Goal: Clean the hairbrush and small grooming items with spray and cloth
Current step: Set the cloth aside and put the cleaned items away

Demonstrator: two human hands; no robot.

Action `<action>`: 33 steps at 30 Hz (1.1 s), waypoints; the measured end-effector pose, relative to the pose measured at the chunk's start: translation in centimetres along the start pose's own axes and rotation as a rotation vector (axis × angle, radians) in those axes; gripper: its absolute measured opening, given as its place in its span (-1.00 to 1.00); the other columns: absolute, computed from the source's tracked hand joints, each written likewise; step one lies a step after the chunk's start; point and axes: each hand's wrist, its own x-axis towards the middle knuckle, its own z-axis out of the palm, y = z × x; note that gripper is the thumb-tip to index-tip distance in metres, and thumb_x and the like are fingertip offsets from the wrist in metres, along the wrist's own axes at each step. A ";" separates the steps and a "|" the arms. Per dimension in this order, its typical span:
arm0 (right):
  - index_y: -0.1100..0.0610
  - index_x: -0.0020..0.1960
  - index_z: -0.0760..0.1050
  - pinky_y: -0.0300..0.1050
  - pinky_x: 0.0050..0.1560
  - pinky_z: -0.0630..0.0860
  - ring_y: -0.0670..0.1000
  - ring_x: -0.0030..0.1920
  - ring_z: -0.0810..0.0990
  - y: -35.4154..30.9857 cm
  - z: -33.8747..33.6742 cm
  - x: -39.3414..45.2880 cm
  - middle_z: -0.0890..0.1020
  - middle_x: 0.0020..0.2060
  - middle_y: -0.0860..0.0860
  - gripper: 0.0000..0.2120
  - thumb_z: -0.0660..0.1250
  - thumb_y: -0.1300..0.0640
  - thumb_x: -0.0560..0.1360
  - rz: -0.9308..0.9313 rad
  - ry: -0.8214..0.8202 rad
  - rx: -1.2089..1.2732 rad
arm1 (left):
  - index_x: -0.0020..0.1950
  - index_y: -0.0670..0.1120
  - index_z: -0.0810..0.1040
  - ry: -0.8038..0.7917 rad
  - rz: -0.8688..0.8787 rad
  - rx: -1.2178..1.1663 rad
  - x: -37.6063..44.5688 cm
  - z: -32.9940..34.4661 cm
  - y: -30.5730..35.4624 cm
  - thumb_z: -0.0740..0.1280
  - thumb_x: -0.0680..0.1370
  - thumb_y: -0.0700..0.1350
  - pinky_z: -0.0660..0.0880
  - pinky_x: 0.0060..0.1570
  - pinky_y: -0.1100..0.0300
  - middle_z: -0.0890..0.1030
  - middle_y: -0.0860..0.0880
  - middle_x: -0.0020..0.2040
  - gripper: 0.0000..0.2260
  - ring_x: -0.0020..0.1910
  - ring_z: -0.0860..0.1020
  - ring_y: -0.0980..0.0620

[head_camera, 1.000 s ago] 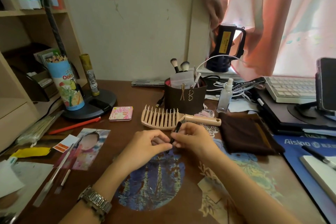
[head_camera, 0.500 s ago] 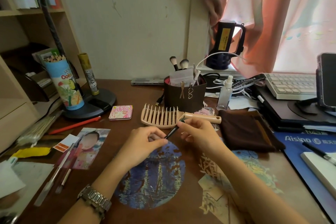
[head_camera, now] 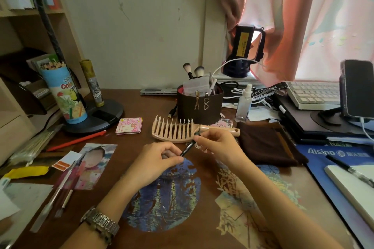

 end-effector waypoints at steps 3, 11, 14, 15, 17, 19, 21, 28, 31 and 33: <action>0.17 -0.19 0.59 -0.25 -0.23 0.49 -0.11 -0.30 0.54 -0.3 -0.3 0.0 0.60 -0.32 0.01 -0.83 0.43 0.06 0.44 -0.042 -0.006 -0.007 | -0.06 0.10 0.63 -0.017 0.013 -0.011 -0.1 -0.1 0.0 0.43 0.46 0.03 0.45 -0.19 0.42 0.66 0.10 -0.15 -0.91 -0.13 0.59 0.26; 0.12 -0.22 0.60 -0.18 -0.22 0.51 -0.10 -0.30 0.56 -1.2 -2.9 1.4 0.65 -0.30 0.08 -0.89 0.46 0.10 0.42 -0.115 0.034 -0.134 | -0.10 0.12 0.64 0.038 0.002 -0.022 0.1 -0.8 -0.1 0.38 0.48 0.07 0.40 -0.23 0.45 0.66 0.13 -0.13 -0.92 -0.14 0.56 0.29; 0.15 -0.17 0.61 -0.14 -0.21 0.53 -0.05 -0.29 0.57 -1.7 -4.5 2.2 0.65 -0.28 0.08 -0.87 0.47 0.08 0.41 -0.132 0.046 -0.204 | -0.09 0.12 0.63 0.042 0.001 0.002 0.1 -0.7 -0.1 0.37 0.49 0.07 0.40 -0.25 0.47 0.65 0.13 -0.13 -0.92 -0.14 0.56 0.29; 0.16 -0.16 0.61 -0.10 -0.19 0.54 -0.03 -0.29 0.57 -2.0 -5.0 2.4 0.65 -0.29 0.09 -0.86 0.47 0.09 0.41 -0.144 0.057 -0.218 | -0.09 0.12 0.63 0.039 0.000 0.011 0.1 -0.6 -0.1 0.37 0.49 0.07 0.40 -0.25 0.46 0.65 0.13 -0.13 -0.92 -0.14 0.56 0.27; 0.19 -0.16 0.61 -0.06 -0.17 0.54 0.00 -0.28 0.57 -2.5 -6.0 2.9 0.66 -0.27 0.15 -0.85 0.47 0.11 0.41 -0.175 0.086 -0.259 | -0.09 0.12 0.63 0.036 -0.001 0.037 0.2 -0.5 -0.2 0.37 0.49 0.06 0.40 -0.24 0.43 0.64 0.11 -0.14 -0.93 -0.15 0.56 0.24; 0.20 -0.17 0.61 -0.03 -0.19 0.53 0.04 -0.29 0.58 -2.9 -7.1 3.5 0.66 -0.27 0.18 -0.87 0.47 0.12 0.41 -0.214 0.115 -0.295 | -0.09 0.11 0.63 0.044 0.008 0.056 0.3 -0.4 -0.2 0.38 0.49 0.04 0.42 -0.24 0.41 0.64 0.10 -0.15 -0.94 -0.15 0.56 0.23; 0.18 -0.18 0.60 0.01 -0.18 0.56 0.11 -0.28 0.63 -3.3 -8.2 4.2 0.67 -0.30 0.17 -0.88 0.47 0.13 0.41 -0.245 0.147 -0.313 | -0.10 0.10 0.63 0.051 0.027 0.071 0.6 -0.3 0.1 0.38 0.49 0.03 0.45 -0.22 0.40 0.63 0.10 -0.15 -0.95 -0.16 0.56 0.22; 0.18 -0.12 0.61 -0.11 -0.10 0.57 0.06 -0.19 0.65 -5.3 -10.8 6.6 0.68 -0.25 0.08 -0.88 0.47 0.13 0.41 -0.381 0.214 -0.395 | -0.11 0.10 0.62 0.055 0.077 0.131 2.4 -0.2 2.0 0.38 0.48 0.06 0.56 -0.11 0.21 0.62 0.12 -0.19 -0.92 -0.18 0.57 0.19; 0.20 -0.09 0.60 -0.15 -0.09 0.57 0.04 -0.17 0.65 -6.2 -11.5 7.4 0.67 -0.23 0.08 -0.86 0.45 0.14 0.42 -0.431 0.216 -0.425 | -0.12 0.10 0.63 0.054 0.082 0.110 3.4 0.3 2.6 0.38 0.48 0.08 0.55 -0.11 0.16 0.62 0.11 -0.19 -0.91 -0.19 0.56 0.18; 0.20 -0.08 0.60 -0.13 -0.08 0.59 0.02 -0.17 0.65 -6.7 -11.8 8.0 0.67 -0.23 0.06 -0.86 0.45 0.15 0.42 -0.475 0.230 -0.438 | -0.12 0.10 0.63 0.039 0.080 0.096 3.7 1.1 2.7 0.38 0.48 0.08 0.55 -0.09 0.16 0.62 0.12 -0.19 -0.91 -0.19 0.56 0.19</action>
